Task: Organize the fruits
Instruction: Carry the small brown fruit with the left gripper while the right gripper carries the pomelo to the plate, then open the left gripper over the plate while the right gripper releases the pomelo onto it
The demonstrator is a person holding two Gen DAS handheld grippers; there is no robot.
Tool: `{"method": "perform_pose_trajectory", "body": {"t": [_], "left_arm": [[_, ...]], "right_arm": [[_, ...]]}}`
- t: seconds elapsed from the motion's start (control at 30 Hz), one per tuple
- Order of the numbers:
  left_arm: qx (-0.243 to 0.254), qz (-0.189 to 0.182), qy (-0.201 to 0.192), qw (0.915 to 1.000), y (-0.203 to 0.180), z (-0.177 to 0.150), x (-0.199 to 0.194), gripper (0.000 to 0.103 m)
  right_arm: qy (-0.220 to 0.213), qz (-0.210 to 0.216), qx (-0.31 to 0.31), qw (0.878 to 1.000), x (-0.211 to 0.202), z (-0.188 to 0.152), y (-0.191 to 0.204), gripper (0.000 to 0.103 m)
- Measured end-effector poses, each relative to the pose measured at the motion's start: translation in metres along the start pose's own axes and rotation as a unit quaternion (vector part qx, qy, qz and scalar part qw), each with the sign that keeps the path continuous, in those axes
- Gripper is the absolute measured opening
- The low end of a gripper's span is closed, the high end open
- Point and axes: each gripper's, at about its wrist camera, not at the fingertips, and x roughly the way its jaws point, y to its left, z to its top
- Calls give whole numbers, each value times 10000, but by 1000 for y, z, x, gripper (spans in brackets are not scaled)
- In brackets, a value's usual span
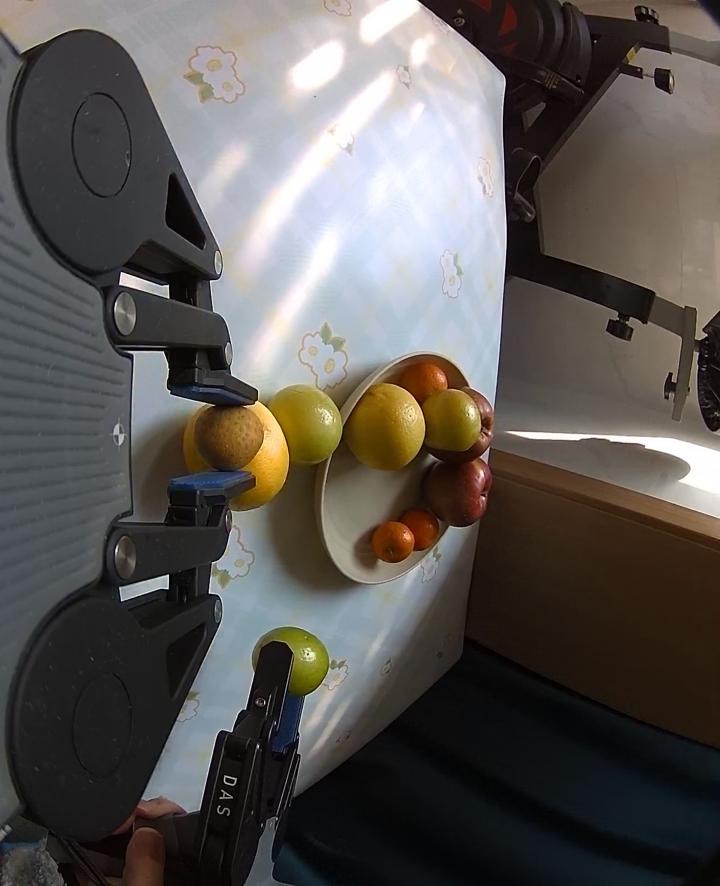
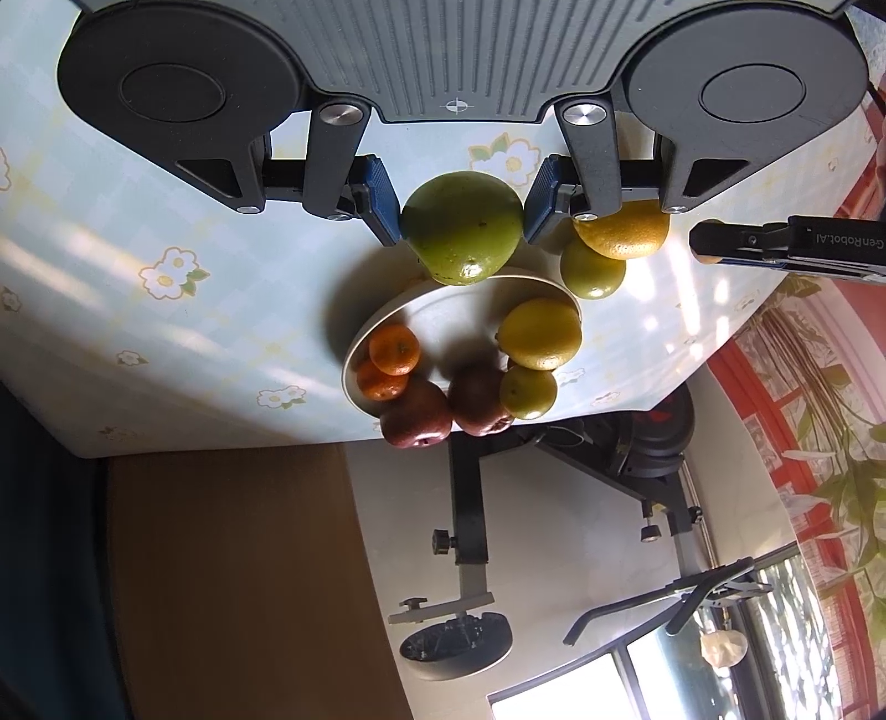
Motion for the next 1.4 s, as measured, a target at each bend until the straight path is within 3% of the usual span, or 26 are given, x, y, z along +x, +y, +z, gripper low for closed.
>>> {"method": "perform_pose_trajectory", "body": {"t": [0.2, 0.57, 0.73, 0.97, 1.4], "left_arm": [[292, -9, -214, 9993, -5, 26, -8, 27], [524, -95, -424, 9977, -15, 85, 10, 27], [534, -255, -143, 9981, -17, 104, 43, 27], [-47, -136, 154, 9998, 13, 115, 78, 27], [-253, -117, 467, 9985, 37, 113, 115, 27]], "right_arm": [[-38, 222, 27, 9997, 5, 17, -5, 45], [-148, 207, -812, 9964, 35, 62, -6, 45], [-60, 195, -955, 9952, 60, 76, -13, 45], [29, 292, -995, 9946, 100, 87, -14, 45], [243, 230, -1082, 9936, 140, 89, -13, 45]]}}
